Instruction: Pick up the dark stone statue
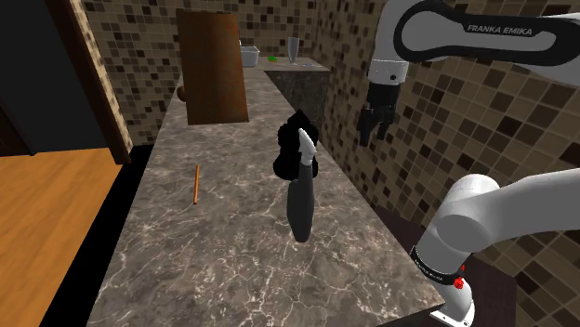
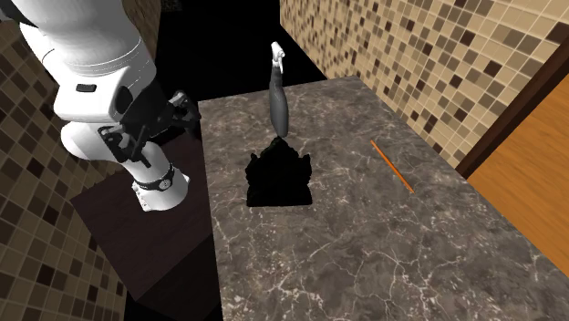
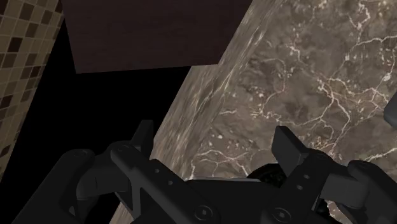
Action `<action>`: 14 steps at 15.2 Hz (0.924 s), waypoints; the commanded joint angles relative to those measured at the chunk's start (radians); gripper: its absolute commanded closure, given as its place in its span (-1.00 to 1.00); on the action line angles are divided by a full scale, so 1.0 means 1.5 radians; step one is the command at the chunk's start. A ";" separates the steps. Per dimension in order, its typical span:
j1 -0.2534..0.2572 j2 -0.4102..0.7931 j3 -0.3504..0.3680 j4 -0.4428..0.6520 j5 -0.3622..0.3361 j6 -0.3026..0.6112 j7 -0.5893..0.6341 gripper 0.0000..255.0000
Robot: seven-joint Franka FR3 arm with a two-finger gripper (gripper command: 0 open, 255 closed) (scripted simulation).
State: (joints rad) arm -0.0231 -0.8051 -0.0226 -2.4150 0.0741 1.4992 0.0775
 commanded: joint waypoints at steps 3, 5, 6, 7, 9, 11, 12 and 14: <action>0.024 0.058 0.001 0.045 -0.013 0.013 -0.051 -1.00; 0.048 0.112 0.003 0.090 -0.025 0.022 -0.100 -1.00; 0.059 0.137 0.006 0.113 -0.031 0.025 -0.125 -1.00; 0.069 0.163 0.008 0.137 -0.037 0.028 -0.149 -1.00; 0.090 0.210 0.015 0.183 -0.047 0.031 -0.196 -1.00; 0.109 0.255 0.024 0.230 -0.058 0.033 -0.242 -1.00; 0.119 0.277 0.029 0.253 -0.063 0.033 -0.264 -1.00; 0.137 0.317 0.041 0.299 -0.074 0.031 -0.308 -1.00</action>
State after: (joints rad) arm 0.1684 -0.3619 0.0307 -2.0032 -0.0282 1.5472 -0.3470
